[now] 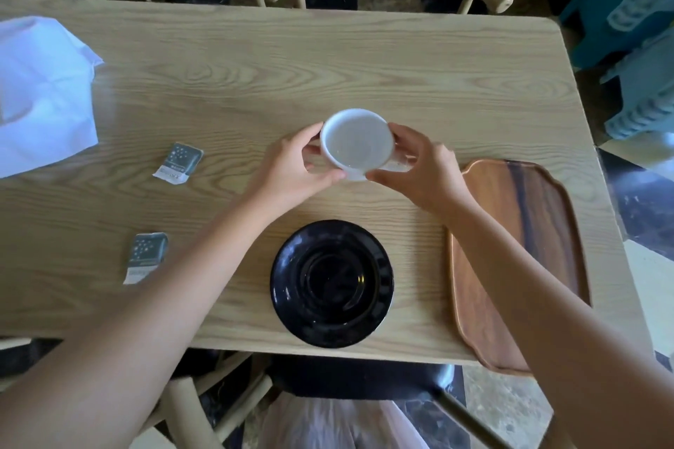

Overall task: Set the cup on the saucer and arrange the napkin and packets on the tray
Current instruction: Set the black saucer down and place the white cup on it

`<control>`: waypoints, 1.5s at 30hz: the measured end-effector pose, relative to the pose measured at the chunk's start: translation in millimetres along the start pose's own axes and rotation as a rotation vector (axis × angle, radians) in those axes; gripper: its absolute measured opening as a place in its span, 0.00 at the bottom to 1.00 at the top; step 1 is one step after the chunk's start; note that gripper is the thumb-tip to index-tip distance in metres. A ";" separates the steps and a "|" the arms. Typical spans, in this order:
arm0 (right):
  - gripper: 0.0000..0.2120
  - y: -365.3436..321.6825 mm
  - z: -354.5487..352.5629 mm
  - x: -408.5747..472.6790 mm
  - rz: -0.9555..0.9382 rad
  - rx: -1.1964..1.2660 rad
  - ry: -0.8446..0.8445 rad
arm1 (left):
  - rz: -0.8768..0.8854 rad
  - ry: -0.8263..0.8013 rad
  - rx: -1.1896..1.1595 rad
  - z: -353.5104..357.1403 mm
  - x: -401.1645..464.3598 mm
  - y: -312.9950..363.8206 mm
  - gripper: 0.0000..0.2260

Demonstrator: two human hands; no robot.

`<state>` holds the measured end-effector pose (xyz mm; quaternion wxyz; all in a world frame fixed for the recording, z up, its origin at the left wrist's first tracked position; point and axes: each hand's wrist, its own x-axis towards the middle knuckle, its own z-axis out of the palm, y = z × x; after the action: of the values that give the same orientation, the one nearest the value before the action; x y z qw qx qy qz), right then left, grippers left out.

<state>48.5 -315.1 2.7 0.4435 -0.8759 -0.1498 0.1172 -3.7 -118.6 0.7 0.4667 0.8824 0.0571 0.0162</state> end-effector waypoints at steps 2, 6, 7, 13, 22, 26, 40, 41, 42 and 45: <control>0.35 -8.1 -1.7 -17.0 -0.061 0.006 0.017 | -0.003 0.001 -0.015 -11.3 -22.8 5.7 0.31; 0.36 -19.4 -0.4 -52.8 -0.135 0.011 0.003 | 0.001 0.046 -0.008 -23.6 -70.7 15.0 0.32; 0.36 -20.1 1.2 -62.0 -0.137 0.009 -0.011 | 0.000 0.064 -0.004 -23.1 -82.0 15.6 0.32; 0.38 -13.6 15.2 -102.0 -0.090 -0.041 -0.100 | -0.090 0.081 0.017 -8.6 -129.4 5.2 0.31; 0.38 -2.9 35.5 -124.4 -0.086 -0.048 -0.158 | -0.091 0.071 0.028 1.1 -162.8 -10.9 0.30; 0.39 -0.2 38.8 -128.5 -0.077 -0.059 -0.165 | -0.144 0.038 0.019 4.5 -169.0 -12.3 0.30; 0.13 9.3 22.8 -134.5 -0.086 -0.140 -0.022 | -0.121 -0.017 -0.054 2.8 -162.9 -17.9 0.39; 0.11 9.2 22.7 -134.3 -0.084 -0.129 -0.017 | -0.112 -0.020 -0.046 3.6 -162.0 -17.8 0.37; 0.11 9.2 22.5 -134.3 -0.084 -0.118 -0.021 | -0.101 -0.020 -0.039 4.3 -161.7 -17.9 0.36; 0.10 9.0 21.7 -134.3 -0.088 -0.101 -0.033 | -0.078 -0.016 -0.022 5.3 -163.0 -18.8 0.35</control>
<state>-82.0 -353.2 -7.5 0.4010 -0.8876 -0.2012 0.1041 -166.7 -131.3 -13.7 0.4769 0.8745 0.0878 -0.0085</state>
